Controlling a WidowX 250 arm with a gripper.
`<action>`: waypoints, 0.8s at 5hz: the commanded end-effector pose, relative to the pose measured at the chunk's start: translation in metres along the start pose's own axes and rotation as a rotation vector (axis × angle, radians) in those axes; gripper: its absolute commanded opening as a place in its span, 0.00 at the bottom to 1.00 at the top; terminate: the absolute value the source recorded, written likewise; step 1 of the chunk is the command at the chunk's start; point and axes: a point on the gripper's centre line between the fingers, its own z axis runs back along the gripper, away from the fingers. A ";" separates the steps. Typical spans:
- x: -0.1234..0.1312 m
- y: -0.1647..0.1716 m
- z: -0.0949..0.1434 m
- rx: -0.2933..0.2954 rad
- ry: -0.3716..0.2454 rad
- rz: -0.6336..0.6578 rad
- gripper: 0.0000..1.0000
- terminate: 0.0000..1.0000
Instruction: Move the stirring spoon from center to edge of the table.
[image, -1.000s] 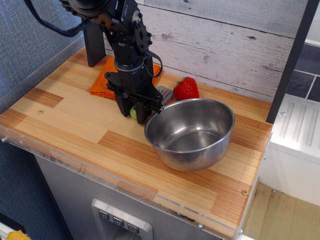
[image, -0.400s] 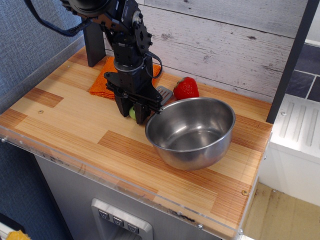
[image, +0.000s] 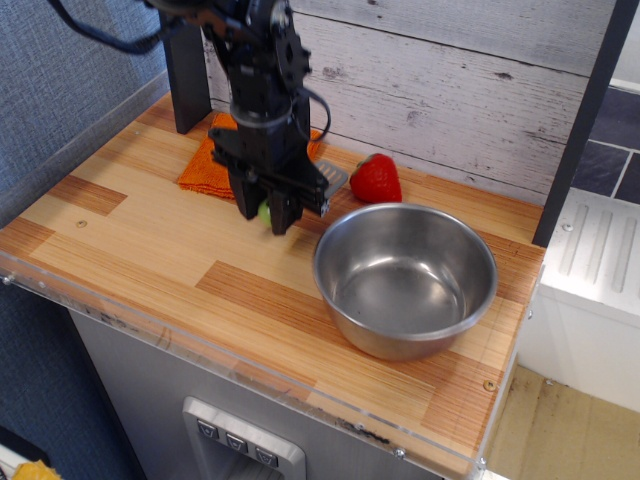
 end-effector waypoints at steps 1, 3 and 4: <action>0.028 -0.001 0.076 0.020 -0.153 -0.001 0.00 0.00; 0.027 0.005 0.125 0.009 -0.158 0.206 0.00 0.00; 0.011 0.026 0.130 0.048 -0.117 0.453 0.00 0.00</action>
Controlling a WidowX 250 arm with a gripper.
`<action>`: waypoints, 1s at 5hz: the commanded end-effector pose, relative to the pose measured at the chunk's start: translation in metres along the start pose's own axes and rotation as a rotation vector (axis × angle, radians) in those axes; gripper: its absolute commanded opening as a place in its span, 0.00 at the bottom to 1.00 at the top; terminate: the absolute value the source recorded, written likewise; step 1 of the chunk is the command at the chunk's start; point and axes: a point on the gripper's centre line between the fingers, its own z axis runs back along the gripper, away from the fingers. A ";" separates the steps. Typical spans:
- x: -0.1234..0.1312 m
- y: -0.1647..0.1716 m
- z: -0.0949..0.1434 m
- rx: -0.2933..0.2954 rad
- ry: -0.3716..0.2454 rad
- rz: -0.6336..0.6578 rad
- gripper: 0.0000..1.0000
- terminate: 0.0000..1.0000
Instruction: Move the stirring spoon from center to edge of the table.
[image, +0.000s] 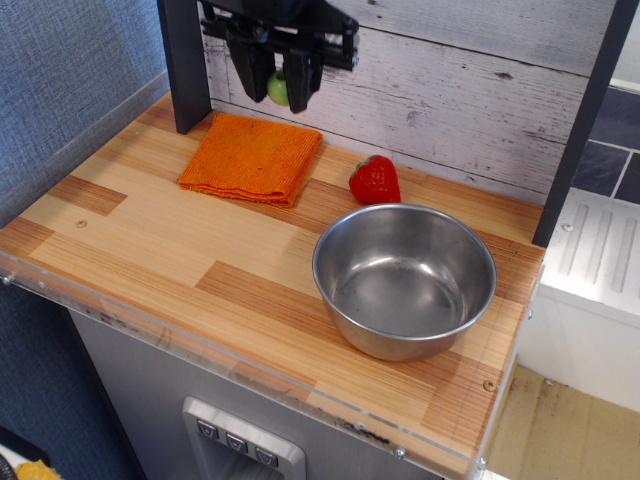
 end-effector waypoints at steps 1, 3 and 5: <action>-0.019 0.053 0.019 0.082 0.010 0.471 0.00 0.00; -0.053 0.078 -0.001 0.151 0.089 0.971 0.00 0.00; -0.090 0.071 -0.038 0.197 0.157 1.287 0.00 0.00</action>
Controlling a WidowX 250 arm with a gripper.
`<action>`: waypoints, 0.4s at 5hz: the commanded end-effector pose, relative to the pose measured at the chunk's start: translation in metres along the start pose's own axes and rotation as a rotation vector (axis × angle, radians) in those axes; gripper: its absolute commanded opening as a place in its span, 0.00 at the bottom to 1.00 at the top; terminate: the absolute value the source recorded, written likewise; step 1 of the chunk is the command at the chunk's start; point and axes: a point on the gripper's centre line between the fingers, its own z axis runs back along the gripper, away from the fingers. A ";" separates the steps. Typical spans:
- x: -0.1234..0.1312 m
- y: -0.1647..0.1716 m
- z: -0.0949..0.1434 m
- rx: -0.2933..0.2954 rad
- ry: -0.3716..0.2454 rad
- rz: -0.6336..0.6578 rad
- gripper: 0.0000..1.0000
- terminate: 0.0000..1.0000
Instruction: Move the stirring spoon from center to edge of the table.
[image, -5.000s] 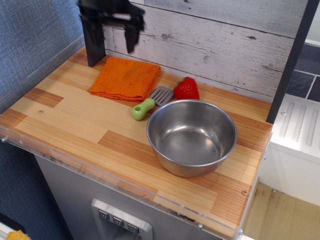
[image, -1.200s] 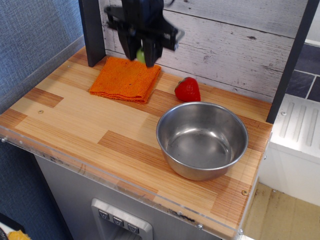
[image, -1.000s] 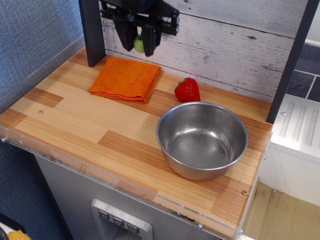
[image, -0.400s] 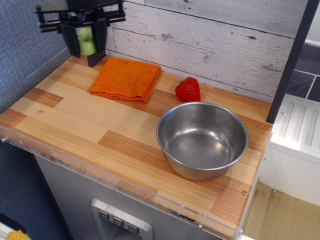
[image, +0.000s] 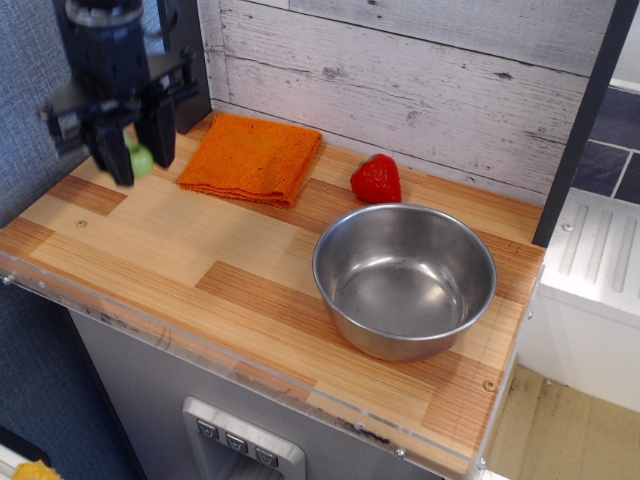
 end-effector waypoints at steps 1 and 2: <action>-0.022 0.012 -0.032 0.011 0.041 0.143 0.00 0.00; -0.024 0.003 -0.051 0.021 0.036 0.144 0.00 0.00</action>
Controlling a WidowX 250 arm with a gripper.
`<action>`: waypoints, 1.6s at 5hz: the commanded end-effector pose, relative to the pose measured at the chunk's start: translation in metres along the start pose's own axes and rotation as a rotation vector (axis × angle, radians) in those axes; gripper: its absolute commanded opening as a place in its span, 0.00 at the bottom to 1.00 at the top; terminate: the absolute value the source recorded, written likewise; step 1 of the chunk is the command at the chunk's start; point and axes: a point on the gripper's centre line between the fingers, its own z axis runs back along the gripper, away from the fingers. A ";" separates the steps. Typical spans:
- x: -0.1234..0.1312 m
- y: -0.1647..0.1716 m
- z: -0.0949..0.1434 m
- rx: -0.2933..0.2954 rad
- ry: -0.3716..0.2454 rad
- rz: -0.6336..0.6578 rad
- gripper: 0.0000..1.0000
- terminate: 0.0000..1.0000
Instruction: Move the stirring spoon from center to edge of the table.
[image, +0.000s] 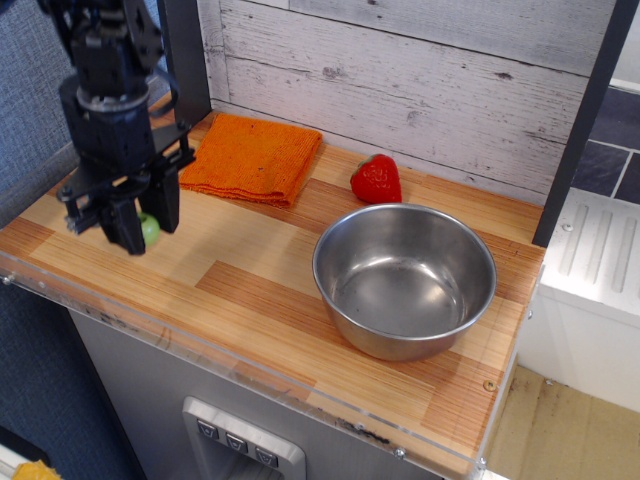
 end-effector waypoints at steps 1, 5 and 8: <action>-0.009 -0.015 -0.019 -0.006 -0.015 0.021 0.00 0.00; -0.013 -0.019 -0.022 -0.044 0.057 -0.027 1.00 0.00; -0.015 -0.031 0.043 -0.114 -0.068 -0.151 1.00 0.00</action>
